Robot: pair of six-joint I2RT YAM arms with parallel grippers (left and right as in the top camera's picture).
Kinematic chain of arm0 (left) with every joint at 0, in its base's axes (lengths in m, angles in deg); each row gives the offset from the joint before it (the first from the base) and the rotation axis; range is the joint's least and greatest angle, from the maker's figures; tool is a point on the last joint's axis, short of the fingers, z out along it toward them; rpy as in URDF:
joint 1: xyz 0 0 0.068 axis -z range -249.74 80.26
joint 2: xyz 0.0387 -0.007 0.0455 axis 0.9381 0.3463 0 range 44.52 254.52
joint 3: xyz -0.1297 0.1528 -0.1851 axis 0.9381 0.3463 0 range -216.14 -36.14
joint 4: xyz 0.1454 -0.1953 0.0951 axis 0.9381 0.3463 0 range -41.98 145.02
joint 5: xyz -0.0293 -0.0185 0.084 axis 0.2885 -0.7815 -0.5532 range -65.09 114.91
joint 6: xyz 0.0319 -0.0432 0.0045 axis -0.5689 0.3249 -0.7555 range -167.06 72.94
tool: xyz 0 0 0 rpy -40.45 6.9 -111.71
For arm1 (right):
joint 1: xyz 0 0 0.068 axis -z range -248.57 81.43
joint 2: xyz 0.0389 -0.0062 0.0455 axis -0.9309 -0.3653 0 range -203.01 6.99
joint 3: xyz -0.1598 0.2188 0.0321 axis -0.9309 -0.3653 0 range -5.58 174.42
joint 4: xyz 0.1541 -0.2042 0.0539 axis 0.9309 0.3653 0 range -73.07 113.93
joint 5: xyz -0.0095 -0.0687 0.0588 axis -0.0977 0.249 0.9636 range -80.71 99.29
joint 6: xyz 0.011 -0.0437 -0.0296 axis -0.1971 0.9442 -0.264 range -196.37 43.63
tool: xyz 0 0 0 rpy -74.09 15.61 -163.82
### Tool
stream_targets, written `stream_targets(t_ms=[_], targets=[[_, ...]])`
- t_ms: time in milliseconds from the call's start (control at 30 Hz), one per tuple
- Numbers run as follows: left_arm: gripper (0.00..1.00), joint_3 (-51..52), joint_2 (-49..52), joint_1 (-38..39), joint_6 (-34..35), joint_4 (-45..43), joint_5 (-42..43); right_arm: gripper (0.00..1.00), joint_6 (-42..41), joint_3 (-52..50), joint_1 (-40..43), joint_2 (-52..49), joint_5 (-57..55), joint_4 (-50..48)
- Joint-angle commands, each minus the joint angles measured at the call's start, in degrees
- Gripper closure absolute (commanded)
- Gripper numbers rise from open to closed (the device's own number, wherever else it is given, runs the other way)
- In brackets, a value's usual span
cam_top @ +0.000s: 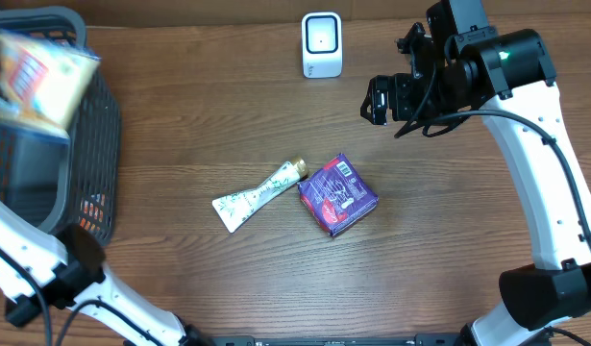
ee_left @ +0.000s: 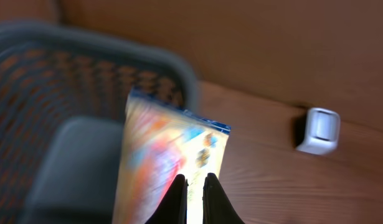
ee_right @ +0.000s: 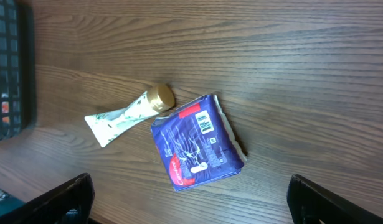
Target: Scan the item barcode
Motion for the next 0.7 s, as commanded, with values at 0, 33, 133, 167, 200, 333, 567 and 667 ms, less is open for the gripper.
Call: stream_targets(t_ms=[0, 33, 133, 167, 200, 333, 567, 667], targets=[[0.96, -1.4, -4.4, 6.1, 1.3, 0.1, 6.2, 0.0, 0.0, 0.9, -0.2, 0.3, 1.5, 0.5], [0.96, -1.4, -4.5, 8.2, 1.4, 0.1, 6.1, 0.0, 0.0, 0.9, -0.2, 0.3, 1.5, 0.6], [0.96, -0.3, -4.5, 15.7, 1.5, 0.1, 3.9, 0.0, 0.0, 0.9, -0.2, 0.3, 1.5, 1.2], [0.96, 0.6, -4.5, 18.4, 1.4, 0.1, 2.1, 0.0, 0.0, 0.9, -0.2, 0.3, 1.5, 1.5], [0.96, 1.3, -4.5, 20.4, 1.4, 0.1, 0.2, 0.0, 0.1, 0.9, -0.2, 0.3, 1.5, 2.0], [0.96, 4.6, -4.5, 28.3, 1.6, 0.1, -14.6, 0.0, 0.3, 0.9, -0.2, 0.3, 0.9, 3.3], [0.43, 3.4, -6.5, 24.5, 6.1, -1.2, -27.6, 0.0, 0.3, 0.9, -0.2, 0.3, -2.0, 3.8], [0.0, 3.4, -7.6, 18.8, 6.1, -2.1, -27.9, 0.0, 0.3, 0.9, -0.2, 0.3, -2.0, 3.7]])
